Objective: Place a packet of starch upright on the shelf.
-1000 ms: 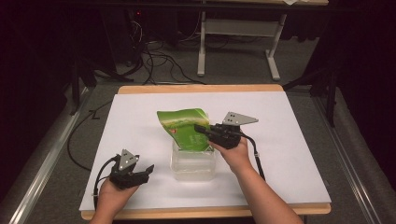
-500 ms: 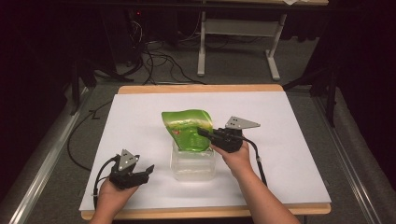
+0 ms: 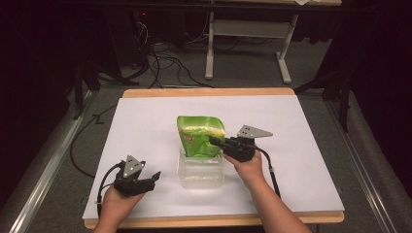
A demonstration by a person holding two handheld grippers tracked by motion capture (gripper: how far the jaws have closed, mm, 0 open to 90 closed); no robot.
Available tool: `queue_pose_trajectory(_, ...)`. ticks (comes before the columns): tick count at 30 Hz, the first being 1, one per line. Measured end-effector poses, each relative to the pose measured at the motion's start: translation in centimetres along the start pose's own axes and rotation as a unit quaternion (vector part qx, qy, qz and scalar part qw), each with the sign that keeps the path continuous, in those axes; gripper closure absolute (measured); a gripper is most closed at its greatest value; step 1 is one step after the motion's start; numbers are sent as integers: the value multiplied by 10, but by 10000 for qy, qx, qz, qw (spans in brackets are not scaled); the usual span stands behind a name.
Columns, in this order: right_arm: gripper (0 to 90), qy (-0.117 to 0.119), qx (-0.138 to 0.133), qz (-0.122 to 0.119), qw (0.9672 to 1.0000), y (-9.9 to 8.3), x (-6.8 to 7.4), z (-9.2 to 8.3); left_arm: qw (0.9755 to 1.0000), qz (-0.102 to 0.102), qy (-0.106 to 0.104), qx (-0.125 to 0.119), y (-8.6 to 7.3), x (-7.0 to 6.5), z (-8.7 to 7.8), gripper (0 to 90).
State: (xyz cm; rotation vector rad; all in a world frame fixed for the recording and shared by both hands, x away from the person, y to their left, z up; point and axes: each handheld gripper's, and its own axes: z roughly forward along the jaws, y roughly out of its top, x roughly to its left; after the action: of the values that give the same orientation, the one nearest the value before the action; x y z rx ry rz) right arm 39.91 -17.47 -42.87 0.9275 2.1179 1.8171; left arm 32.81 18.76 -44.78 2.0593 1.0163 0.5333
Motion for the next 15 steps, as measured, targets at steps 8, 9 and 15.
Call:
queue_pose_trajectory(8,889,-18,-2,-3,10000,-3,0,0,10000,-14,25,-41,0,0,-1,325)
queue_pose_trajectory(9,889,-19,-4,-1,10000,-3,0,0,10000,-10,22,-34,0,0,-1,325)
queue_pose_trajectory(15,888,-22,14,-11,10000,-4,0,0,10000,-6,15,-23,0,0,-1,325)
